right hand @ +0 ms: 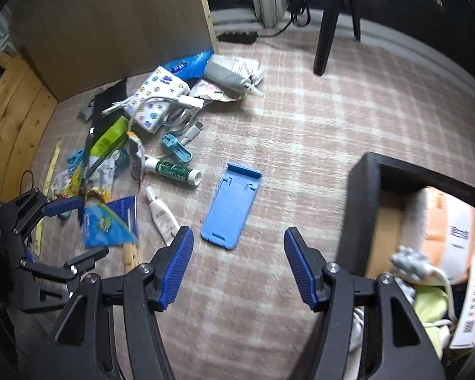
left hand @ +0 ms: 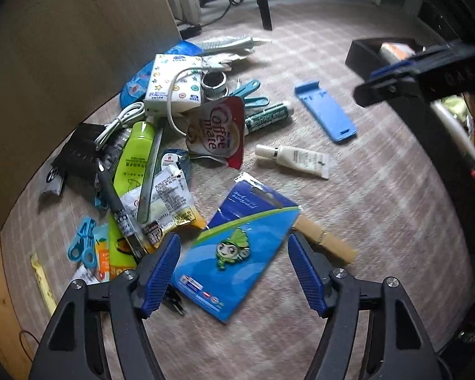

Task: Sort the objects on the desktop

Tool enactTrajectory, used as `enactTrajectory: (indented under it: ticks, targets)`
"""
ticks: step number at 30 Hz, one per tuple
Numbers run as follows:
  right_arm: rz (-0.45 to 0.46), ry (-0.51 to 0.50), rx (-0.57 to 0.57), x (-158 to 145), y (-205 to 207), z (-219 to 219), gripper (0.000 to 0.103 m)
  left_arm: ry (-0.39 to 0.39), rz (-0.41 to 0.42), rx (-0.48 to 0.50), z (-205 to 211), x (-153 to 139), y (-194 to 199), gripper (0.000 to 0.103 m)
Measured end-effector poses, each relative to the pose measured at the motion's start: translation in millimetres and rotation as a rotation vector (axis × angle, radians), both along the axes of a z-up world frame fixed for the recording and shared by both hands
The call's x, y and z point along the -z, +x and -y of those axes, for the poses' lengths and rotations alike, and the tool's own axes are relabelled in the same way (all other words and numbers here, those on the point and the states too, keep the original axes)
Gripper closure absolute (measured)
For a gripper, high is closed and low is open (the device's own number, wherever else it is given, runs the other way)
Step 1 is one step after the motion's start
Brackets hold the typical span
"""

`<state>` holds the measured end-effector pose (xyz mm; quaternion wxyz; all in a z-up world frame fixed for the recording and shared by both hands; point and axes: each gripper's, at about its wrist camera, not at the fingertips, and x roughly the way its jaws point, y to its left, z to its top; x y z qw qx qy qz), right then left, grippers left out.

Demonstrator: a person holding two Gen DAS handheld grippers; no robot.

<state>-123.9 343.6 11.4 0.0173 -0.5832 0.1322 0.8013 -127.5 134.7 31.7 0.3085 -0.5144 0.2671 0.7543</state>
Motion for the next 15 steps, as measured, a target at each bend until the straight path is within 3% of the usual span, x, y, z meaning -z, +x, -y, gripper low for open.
enactTrajectory:
  ticks: [5, 15]
  targets:
    - [0.040, -0.003, 0.037, 18, -19, -3, 0.044, -0.056, 0.006, 0.078, -8, 13, -3, 0.035]
    - [0.088, 0.017, 0.037, 34, -36, 2, 0.044, -0.061, 0.031, 0.092, -10, 21, -16, 0.030]
